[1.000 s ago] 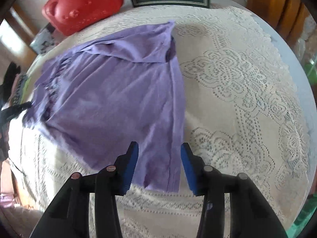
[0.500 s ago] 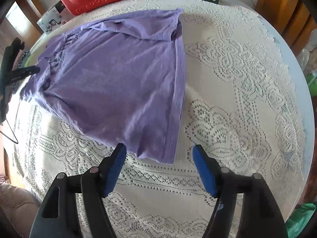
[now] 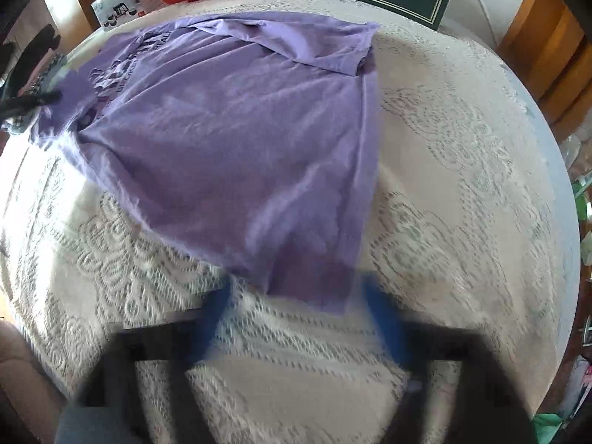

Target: Fold clothes

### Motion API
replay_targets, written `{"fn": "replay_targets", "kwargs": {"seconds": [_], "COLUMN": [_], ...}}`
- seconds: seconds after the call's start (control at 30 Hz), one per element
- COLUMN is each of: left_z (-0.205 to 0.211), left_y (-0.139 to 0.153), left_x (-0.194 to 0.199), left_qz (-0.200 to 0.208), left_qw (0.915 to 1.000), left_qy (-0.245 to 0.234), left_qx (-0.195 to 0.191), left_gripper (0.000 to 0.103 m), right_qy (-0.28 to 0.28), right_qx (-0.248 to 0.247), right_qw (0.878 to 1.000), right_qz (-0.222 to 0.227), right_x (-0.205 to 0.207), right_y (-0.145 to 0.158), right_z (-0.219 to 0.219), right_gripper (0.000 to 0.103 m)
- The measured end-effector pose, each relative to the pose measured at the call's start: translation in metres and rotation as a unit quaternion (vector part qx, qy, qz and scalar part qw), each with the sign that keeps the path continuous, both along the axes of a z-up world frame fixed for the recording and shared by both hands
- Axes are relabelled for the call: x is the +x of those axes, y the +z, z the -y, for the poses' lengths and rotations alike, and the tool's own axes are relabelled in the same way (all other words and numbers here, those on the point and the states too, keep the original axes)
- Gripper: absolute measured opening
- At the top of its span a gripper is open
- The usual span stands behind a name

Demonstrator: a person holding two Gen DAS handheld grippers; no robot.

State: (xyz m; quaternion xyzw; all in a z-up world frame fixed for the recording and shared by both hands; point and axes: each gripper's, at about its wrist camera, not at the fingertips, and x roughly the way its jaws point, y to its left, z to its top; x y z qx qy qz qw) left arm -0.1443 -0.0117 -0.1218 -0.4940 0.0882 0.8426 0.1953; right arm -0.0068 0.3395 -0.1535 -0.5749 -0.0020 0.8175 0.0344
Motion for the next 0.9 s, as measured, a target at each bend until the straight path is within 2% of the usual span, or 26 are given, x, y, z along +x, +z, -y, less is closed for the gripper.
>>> {"fn": "replay_targets", "kwargs": {"seconds": [0.03,0.13,0.23,0.3,0.4,0.47,0.5,0.53,0.57,0.6,0.63,0.67,0.73,0.8,0.9], "left_z": [0.003,0.014,0.024,0.03,0.035,0.033,0.03,0.028,0.027,0.027,0.03,0.035,0.044,0.054,0.064], "left_y": [0.009,0.034,0.06,0.066,0.062,0.053,0.047,0.04,0.036,0.035,0.035,0.037,0.04,0.04,0.022], "left_x": [0.001,0.004,0.007,-0.006,-0.047,-0.072,-0.083,-0.094,-0.101,-0.104,-0.103,-0.098,-0.087,-0.075,-0.054], "left_qz": [-0.009,-0.034,-0.06,-0.069,-0.058,-0.044,-0.032,-0.018,-0.01,-0.007,-0.004,-0.002,0.001,0.008,0.026], "left_qw": [0.9999,0.999,0.9969,0.9961,0.9965,0.9975,0.998,0.9984,0.9986,0.9987,0.9987,0.9985,0.9981,0.9977,0.9977], "left_qy": [0.003,0.014,0.024,0.03,0.047,0.045,0.044,0.047,0.048,0.047,0.047,0.048,0.048,0.049,0.055], "left_qx": [0.007,0.026,0.046,0.046,0.037,0.034,0.031,0.026,0.021,0.018,0.019,0.025,0.037,0.045,0.03], "left_gripper": [0.004,0.004,0.004,0.004,0.004,0.004,0.005,0.007,0.011,0.014,0.023,0.047,0.088,0.088,0.088], "right_qy": [-0.004,-0.013,0.0,0.004,0.013,0.004,-0.008,-0.019,-0.036,-0.057,-0.078,-0.087,-0.094,-0.099,-0.11], "right_qx": [-0.003,-0.033,-0.038,-0.044,-0.046,-0.036,-0.028,-0.019,-0.002,-0.005,-0.01,-0.028,-0.044,-0.053,-0.076], "right_qw": [1.0,0.998,0.998,0.998,0.999,0.999,0.999,0.998,0.998,0.998,0.997,0.996,0.994,0.993,0.991], "right_qz": [-0.005,-0.05,-0.058,-0.041,0.002,0.03,0.043,0.056,0.055,0.037,0.019,-0.001,-0.017,-0.024,-0.013], "right_x": [-0.003,-0.005,-0.025,-0.051,-0.1,-0.135,-0.15,-0.166,-0.171,-0.17,-0.168,-0.162,-0.149,-0.132,-0.116], "right_y": [0.005,0.037,0.062,0.069,0.064,0.055,0.05,0.045,0.046,0.052,0.058,0.065,0.068,0.067,0.048], "right_z": [-0.001,-0.009,-0.019,-0.025,-0.037,-0.048,-0.055,-0.062,-0.067,-0.075,-0.082,-0.088,-0.091,-0.093,-0.09], "right_gripper": [0.007,0.007,0.007,0.007,0.007,0.01,0.023,0.047,0.059,0.073,0.074,0.074,0.074,0.074,0.074]}}
